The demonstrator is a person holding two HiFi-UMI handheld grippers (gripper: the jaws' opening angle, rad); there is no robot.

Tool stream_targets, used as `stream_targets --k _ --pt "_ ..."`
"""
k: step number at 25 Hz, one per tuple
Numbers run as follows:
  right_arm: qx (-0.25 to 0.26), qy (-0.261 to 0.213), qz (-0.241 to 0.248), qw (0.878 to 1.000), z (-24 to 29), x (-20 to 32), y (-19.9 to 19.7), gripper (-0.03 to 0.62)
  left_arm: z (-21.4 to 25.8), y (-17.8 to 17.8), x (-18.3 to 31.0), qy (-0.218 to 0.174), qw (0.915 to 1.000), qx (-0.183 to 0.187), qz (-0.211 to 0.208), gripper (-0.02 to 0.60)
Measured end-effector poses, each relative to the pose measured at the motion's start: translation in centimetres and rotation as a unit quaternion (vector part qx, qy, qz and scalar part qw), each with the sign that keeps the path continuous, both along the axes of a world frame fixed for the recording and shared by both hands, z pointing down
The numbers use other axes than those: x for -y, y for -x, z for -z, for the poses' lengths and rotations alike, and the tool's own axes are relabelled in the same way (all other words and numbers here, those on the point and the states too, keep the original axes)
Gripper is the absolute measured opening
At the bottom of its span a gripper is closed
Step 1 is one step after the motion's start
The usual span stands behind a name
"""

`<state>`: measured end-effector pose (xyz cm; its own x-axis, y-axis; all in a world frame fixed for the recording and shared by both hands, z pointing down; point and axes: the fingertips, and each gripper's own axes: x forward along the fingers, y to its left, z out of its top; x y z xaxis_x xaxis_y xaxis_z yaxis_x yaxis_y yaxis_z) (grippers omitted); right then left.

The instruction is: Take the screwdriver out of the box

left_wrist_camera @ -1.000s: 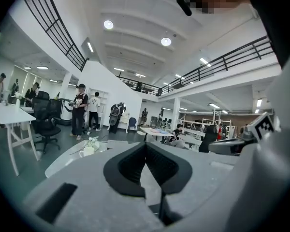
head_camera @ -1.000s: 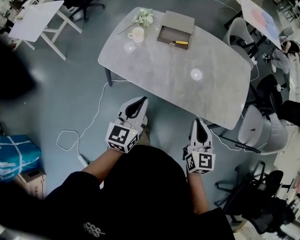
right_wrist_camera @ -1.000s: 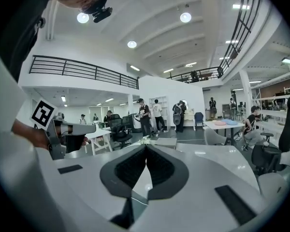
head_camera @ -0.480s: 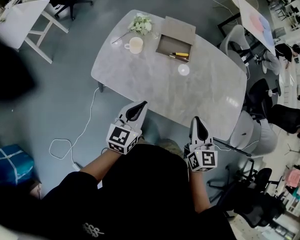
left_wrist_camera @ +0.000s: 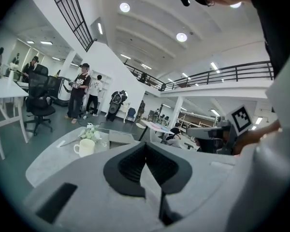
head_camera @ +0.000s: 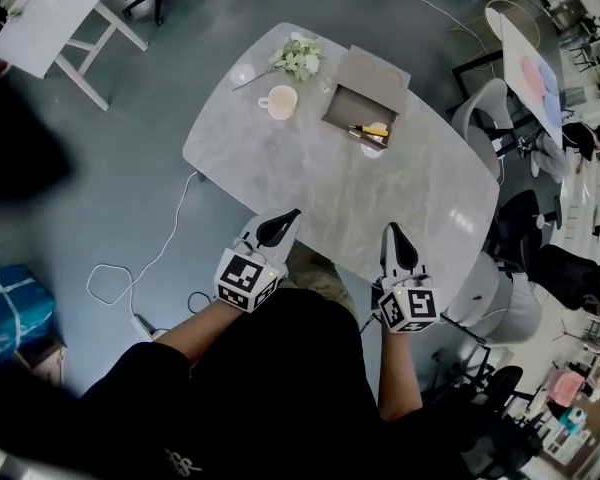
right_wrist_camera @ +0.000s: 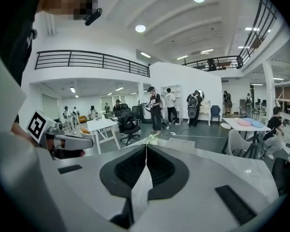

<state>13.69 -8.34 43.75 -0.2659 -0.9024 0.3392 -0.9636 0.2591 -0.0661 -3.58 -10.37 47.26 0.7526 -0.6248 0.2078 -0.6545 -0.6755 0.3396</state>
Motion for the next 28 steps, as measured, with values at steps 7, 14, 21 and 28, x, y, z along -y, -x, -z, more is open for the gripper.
stream_targets --k 7,14,21,28 --pt "0.004 0.026 0.027 0.999 -1.4 7.9 -4.0 0.011 -0.1 -3.4 6.4 0.004 0.9997 0.020 0.011 0.011" --pt "-0.008 0.065 0.086 0.994 -5.2 15.7 -7.5 0.011 -2.5 -8.5 11.9 0.013 0.9987 0.044 0.019 0.012" --pt "-0.062 0.111 0.163 0.978 -12.3 22.4 -10.2 0.012 -6.1 -12.5 14.8 0.049 0.9975 0.044 0.025 0.012" --pt "-0.132 0.178 0.264 0.939 -20.5 27.4 -10.5 0.012 -8.4 -13.4 16.9 0.065 0.9956 0.057 0.037 0.012"
